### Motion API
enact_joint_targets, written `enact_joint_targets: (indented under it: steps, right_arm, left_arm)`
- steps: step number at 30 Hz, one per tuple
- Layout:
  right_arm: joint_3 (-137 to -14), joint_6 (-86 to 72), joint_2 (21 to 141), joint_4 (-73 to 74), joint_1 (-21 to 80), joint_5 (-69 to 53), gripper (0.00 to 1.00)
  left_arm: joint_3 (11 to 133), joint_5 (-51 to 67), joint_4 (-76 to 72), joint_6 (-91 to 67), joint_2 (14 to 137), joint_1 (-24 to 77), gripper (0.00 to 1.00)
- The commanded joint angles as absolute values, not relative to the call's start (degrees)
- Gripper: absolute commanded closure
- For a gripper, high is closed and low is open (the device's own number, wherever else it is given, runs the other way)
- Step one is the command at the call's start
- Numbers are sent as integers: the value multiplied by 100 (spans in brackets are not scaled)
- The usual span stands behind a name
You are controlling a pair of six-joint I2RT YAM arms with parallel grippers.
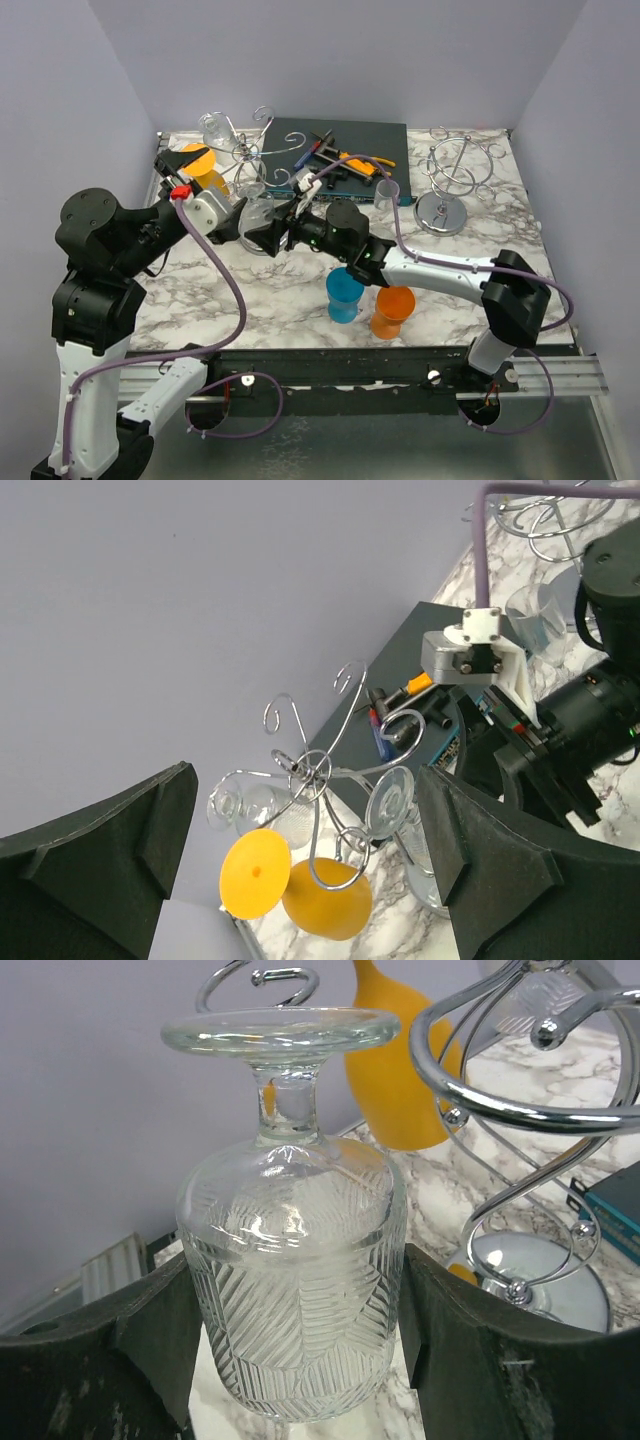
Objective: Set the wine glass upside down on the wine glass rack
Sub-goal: Turn the wine glass upside down at the wine rack.
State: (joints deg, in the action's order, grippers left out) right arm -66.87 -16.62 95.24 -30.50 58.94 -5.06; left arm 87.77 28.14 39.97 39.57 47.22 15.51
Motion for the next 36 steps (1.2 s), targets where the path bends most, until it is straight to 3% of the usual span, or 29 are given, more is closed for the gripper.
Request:
enact_joint_targets:
  steps: [1,19,25,31,36]
  right_arm:
    - [-6717,-1260,9694,-4183,6003,228,86]
    - [-6652,-716,10238,-5374,6215,1017,86]
    - [-6501,-334,10188,-5634,6446,1148,87]
    - [-6132,-659,9694,-5166,6464,799,87]
    - [-5801,-943,9223,-4751,6461,508,87]
  left_arm:
    - [8913,2236,4018,3419,4908,1571,1]
    - [8623,1972,3933,3131,5132,1569,3]
    - [8584,2486,4096,3167,5042,1573,3]
    - [8709,3577,5535,4656,4905,1572,5]
    - [8734,3721,6333,5637,4866,1567,7]
